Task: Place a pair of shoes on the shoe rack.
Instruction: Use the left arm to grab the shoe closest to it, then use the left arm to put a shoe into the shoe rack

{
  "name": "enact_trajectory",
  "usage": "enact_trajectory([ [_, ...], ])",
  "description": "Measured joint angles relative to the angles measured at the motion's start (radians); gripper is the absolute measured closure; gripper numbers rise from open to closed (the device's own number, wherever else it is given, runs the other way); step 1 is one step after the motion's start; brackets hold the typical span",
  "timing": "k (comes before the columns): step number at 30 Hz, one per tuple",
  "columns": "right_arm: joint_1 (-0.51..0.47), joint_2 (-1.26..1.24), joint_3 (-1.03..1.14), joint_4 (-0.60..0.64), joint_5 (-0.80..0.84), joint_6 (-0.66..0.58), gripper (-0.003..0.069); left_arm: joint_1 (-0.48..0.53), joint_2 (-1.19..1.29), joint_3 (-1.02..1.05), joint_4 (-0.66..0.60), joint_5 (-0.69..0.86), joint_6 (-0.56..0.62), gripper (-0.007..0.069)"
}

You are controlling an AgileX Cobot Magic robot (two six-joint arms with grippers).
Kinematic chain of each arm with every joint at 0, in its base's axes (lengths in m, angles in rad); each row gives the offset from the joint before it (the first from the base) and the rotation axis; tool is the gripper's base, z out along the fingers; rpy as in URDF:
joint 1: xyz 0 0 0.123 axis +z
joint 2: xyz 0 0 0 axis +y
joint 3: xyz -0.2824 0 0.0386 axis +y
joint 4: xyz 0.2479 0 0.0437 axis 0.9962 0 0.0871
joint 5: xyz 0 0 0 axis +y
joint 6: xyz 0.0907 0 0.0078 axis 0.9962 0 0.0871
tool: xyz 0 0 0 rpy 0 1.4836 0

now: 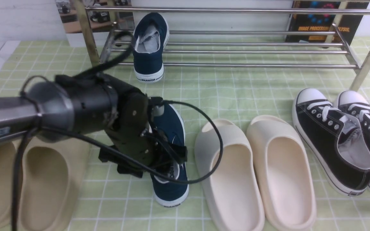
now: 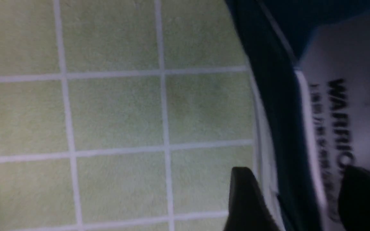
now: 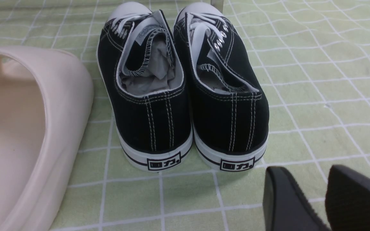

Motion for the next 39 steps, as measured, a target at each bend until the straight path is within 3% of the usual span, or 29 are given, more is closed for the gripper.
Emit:
enact_trajectory([
  [1,0.000,0.000,0.000,0.000,0.000,0.000,0.0419,0.000,0.026,0.000,0.000,-0.008,0.000,0.0307],
  [2,0.000,0.000,0.000,0.000,0.000,0.000,0.0419,0.000,0.026,0.000,-0.008,-0.008,0.000,0.0307],
  [4,0.000,0.000,0.000,0.000,0.000,0.000,0.0419,-0.001,0.036,-0.010,-0.008,-0.010,-0.002,0.0431],
  [7,0.000,0.000,0.000,0.000,0.000,0.000,0.0419,-0.001,0.036,-0.015,-0.008,0.005,-0.005,0.0528],
  [8,0.000,0.000,0.000,0.000,0.000,0.000,0.0419,0.000,0.030,-0.021,-0.008,0.027,-0.006,0.0595],
  [10,0.000,0.000,0.000,0.000,0.000,0.000,0.0419,0.000,0.005,-0.032,0.006,0.088,0.007,0.0629],
  [14,0.000,0.000,0.000,0.000,0.000,0.000,0.0419,0.000,-0.100,-0.111,0.003,0.237,0.054,0.0627],
  [20,0.000,0.000,0.000,0.000,0.000,0.000,0.0419,0.032,-0.159,-0.327,-0.008,0.259,0.093,0.0627],
  [29,0.000,0.000,0.000,0.000,0.000,0.000,0.0419,0.131,0.016,-0.479,-0.108,0.308,0.182,0.0627],
  [39,0.000,0.000,0.000,0.000,0.000,0.000,0.0419,0.141,0.169,-0.652,-0.140,0.253,0.199,0.0627],
])
